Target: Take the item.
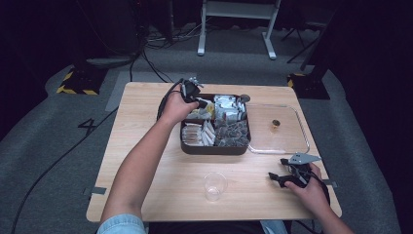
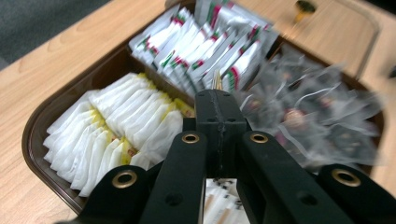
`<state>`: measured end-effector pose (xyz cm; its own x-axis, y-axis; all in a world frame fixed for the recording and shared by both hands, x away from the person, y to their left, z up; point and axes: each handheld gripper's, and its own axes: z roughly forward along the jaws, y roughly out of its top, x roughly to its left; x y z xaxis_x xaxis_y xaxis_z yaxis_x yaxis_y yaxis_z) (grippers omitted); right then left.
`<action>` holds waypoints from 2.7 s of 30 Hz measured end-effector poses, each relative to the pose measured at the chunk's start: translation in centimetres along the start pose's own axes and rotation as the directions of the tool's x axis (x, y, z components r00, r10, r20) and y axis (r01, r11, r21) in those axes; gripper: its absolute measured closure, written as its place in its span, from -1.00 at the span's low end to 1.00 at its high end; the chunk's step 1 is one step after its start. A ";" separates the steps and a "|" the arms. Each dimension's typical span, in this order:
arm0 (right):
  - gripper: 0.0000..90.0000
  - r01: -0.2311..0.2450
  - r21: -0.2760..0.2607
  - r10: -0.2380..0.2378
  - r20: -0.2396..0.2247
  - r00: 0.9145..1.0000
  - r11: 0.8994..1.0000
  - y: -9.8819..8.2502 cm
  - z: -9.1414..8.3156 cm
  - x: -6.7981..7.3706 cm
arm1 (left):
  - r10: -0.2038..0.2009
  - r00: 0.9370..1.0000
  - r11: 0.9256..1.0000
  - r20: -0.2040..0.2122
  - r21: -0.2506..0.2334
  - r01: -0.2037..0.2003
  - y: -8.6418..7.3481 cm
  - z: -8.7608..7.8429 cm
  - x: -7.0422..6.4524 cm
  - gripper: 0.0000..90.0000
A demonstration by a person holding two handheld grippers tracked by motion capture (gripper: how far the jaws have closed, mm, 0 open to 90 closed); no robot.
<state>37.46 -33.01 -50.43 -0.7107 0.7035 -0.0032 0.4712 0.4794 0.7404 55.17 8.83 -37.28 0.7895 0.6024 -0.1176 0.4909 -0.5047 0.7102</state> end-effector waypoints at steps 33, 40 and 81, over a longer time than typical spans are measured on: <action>-0.61 0.000 0.000 0.000 -0.001 1.000 1.000 0.0 0.0 0.0 | 0.126 0.978 0.985 0.167 -0.135 -0.104 -4.3 -8.4 -10.9 1.00; -0.61 0.000 0.000 0.000 -0.001 1.000 1.000 0.0 0.0 0.0 | 0.150 0.973 0.980 0.176 -0.157 -0.123 -6.3 -9.0 -13.7 1.00; -0.61 0.000 0.000 0.000 -0.001 1.000 1.000 0.0 0.0 0.0 | 0.208 0.940 0.976 0.272 -0.122 -0.181 -11.6 -5.8 -19.3 1.00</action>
<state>37.46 -33.01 -50.43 -0.7109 0.7033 -0.0026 0.4713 0.4790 0.7405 32.08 6.64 -39.26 0.9440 0.2930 -0.1517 0.2917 -0.5260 0.7989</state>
